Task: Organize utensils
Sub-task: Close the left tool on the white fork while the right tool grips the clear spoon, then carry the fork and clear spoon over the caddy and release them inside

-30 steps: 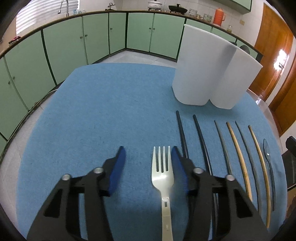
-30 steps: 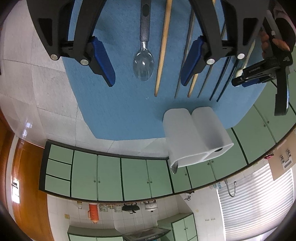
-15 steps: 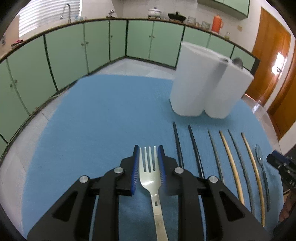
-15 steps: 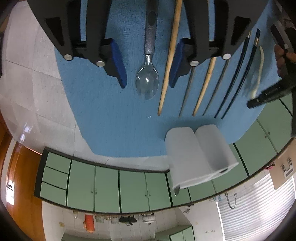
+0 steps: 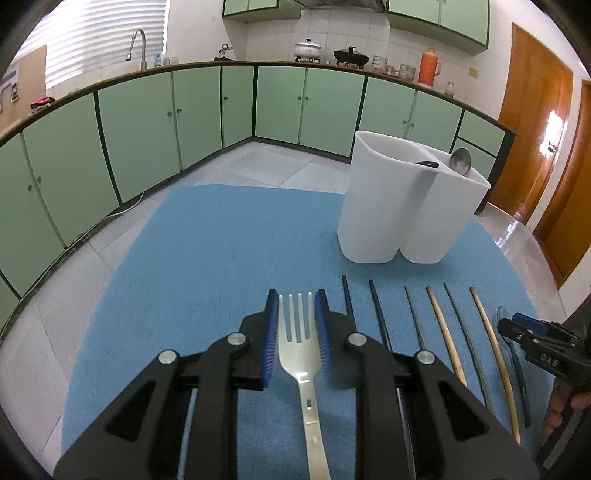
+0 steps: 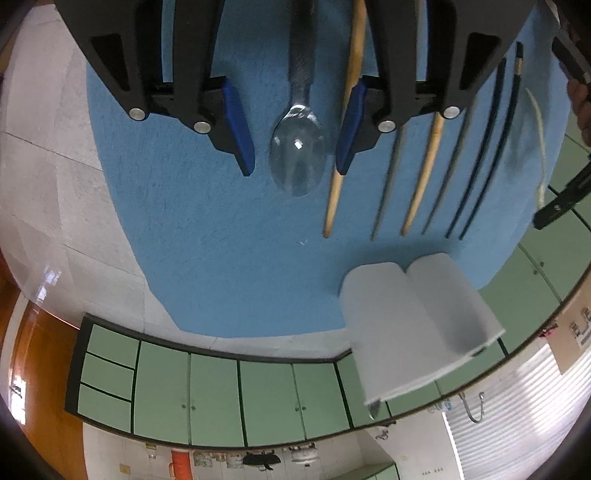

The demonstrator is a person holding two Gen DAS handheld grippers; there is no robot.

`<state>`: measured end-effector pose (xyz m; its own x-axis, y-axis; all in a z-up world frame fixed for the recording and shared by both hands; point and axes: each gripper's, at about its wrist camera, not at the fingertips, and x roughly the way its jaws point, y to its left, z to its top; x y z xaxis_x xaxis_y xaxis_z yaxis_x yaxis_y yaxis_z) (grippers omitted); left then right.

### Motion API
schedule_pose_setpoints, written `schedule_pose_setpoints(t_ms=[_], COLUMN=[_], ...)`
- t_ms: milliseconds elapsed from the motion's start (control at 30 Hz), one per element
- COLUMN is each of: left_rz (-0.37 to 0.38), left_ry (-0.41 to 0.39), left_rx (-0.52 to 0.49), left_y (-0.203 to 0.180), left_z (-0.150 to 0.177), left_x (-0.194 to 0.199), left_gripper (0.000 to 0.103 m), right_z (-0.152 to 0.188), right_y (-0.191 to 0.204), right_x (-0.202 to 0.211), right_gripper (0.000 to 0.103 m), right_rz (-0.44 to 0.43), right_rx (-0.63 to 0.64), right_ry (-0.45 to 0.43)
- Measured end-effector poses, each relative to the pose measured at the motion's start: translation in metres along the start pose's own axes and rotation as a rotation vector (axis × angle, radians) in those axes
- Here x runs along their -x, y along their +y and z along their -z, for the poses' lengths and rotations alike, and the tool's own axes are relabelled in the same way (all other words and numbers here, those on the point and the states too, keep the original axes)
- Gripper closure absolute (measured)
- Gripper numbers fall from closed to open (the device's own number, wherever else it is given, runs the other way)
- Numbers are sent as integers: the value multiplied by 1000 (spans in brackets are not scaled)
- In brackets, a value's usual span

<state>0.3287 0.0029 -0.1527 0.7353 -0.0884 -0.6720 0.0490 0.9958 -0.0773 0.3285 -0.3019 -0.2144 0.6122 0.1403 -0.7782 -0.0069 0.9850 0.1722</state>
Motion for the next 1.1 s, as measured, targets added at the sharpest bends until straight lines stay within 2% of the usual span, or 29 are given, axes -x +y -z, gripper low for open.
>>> schedule_pose_setpoints(t_ms=[233,333,500,733,1100], left_rz=[11,14,17,18,41], left_ry=[-12,-17,-25,-69,-157], left_rx=[-6,-10,-13,-18,-29], left_y=[-2,0,0,2,-2], left_z=[-2,-1,-2,-2,-11], left_x=[1,3,6,18,45], left_gripper=[84,84,84,84,84], right_z=[-6,-7,-5,-1,-6], right_y=[6,8,7,-3,3], right_x=[-11,-13,-8,34,96], right_gripper=[64,71,71,71,72], right_rz=[33,59,49,-39,-88], right_rx=[32,48,41,0,18], right_ry=[21,25,13,-111,-277])
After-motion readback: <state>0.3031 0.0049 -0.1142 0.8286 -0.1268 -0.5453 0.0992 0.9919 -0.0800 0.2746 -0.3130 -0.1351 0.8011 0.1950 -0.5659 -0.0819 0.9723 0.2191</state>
